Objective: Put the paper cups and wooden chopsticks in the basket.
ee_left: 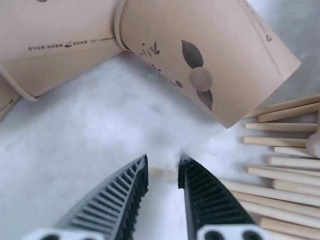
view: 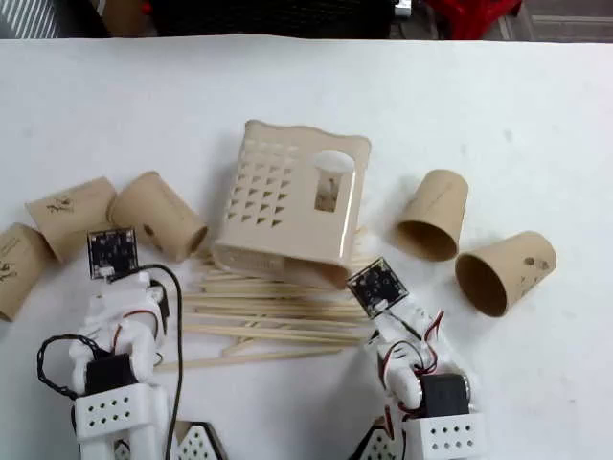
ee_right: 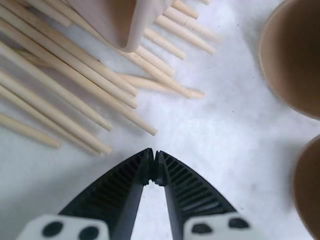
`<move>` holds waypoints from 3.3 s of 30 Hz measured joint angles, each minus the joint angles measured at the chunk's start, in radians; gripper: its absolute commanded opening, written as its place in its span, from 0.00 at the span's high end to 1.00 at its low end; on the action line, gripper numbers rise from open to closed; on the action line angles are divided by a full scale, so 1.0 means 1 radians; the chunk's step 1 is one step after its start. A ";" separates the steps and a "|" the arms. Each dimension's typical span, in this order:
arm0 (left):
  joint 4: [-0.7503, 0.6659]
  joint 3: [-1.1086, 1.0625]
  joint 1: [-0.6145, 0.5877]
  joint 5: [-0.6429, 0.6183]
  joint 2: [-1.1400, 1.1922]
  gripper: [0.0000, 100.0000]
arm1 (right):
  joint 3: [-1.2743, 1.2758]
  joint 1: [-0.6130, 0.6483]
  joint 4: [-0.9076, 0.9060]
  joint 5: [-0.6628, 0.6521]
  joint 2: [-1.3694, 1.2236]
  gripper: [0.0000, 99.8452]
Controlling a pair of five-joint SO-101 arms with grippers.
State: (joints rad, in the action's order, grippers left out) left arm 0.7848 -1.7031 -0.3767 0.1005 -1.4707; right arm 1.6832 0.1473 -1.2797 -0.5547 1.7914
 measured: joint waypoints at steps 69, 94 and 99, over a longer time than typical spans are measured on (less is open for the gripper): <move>0.009 0.000 0.143 0.000 0.000 0.88 | -1.442 0.204 0.035 0.417 -1.459 0.87; 0.009 0.000 0.143 0.000 0.000 0.88 | -1.864 0.120 0.064 0.454 -2.051 0.87; 0.009 0.000 0.143 0.000 0.000 0.88 | -1.867 0.117 0.071 0.454 -2.074 0.87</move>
State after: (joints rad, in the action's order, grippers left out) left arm 0.7940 -1.7031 -0.2340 0.1005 -1.4707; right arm -0.1841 0.2639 -1.2091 -0.1005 -0.2831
